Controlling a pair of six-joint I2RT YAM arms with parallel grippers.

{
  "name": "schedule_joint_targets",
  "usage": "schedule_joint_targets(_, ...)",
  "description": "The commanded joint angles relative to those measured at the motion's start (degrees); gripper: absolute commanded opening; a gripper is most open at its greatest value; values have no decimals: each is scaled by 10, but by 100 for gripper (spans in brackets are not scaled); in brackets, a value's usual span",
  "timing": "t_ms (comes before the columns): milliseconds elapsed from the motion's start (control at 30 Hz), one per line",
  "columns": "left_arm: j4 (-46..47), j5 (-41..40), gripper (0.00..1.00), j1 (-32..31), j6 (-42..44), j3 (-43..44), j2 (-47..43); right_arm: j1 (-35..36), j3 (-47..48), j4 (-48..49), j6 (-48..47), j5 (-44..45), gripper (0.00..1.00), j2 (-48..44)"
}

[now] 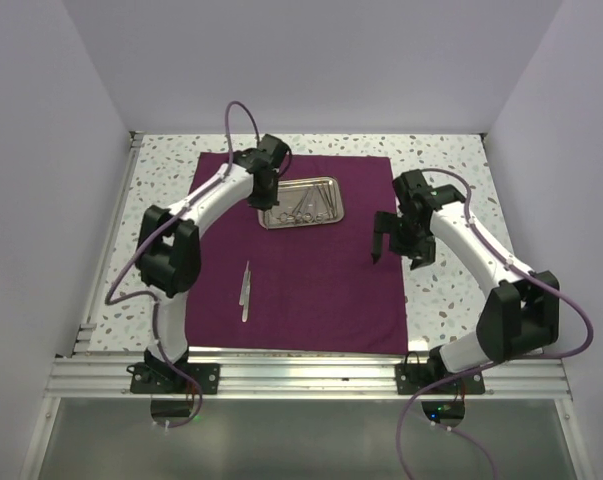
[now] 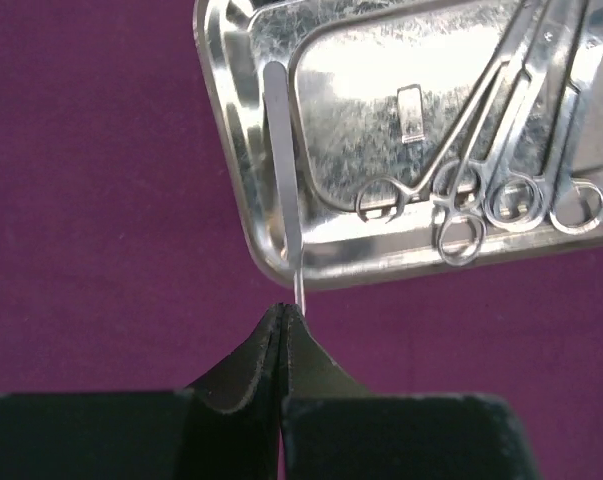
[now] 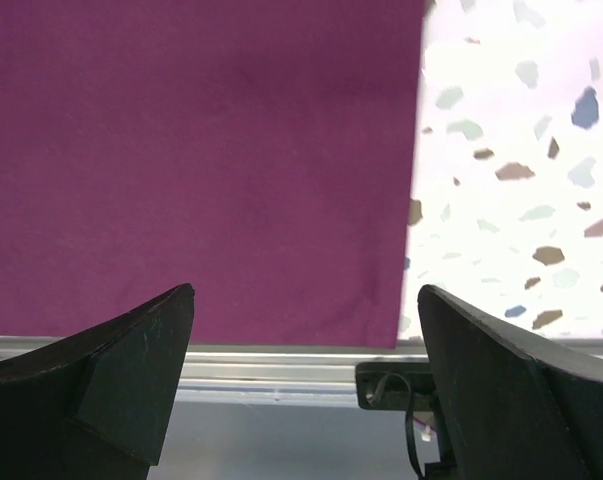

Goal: Open and lay out the surgical kit
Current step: Pick up the medical item from the container, then place the medical item in the surgical kit, then pick up the medical item from the container.

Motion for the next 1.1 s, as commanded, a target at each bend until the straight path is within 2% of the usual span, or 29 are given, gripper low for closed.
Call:
schedule_joint_targets(0,-34,-2,0,-8,-6,-61,-122,-2,47,23,-7,-27,98,24)
schedule_joint_targets(267,21,35,0,-44,-87,-386,-318,1,177,34,9,-73,97,111)
schedule_joint_targets(400,64,42,0,-62,-105,-454,-366,12,279,27,16,-96,97,181)
schedule_joint_targets(500,71,2,27,-62,-98,-417,-333,27,319,11,15,-97,96,207)
schedule_joint_targets(533,70,-11,45,-62,-93,-381,-318,31,329,9,15,-94,97,209)
schedule_joint_targets(633,61,-59,57,-62,-77,-315,-249,41,312,8,20,-92,96,196)
schedule_joint_targets(833,47,-97,54,-52,-42,-126,-104,43,229,16,22,-77,97,141)
schedule_joint_targets(1067,32,-89,49,-25,-18,-14,9,42,170,3,10,-43,97,79)
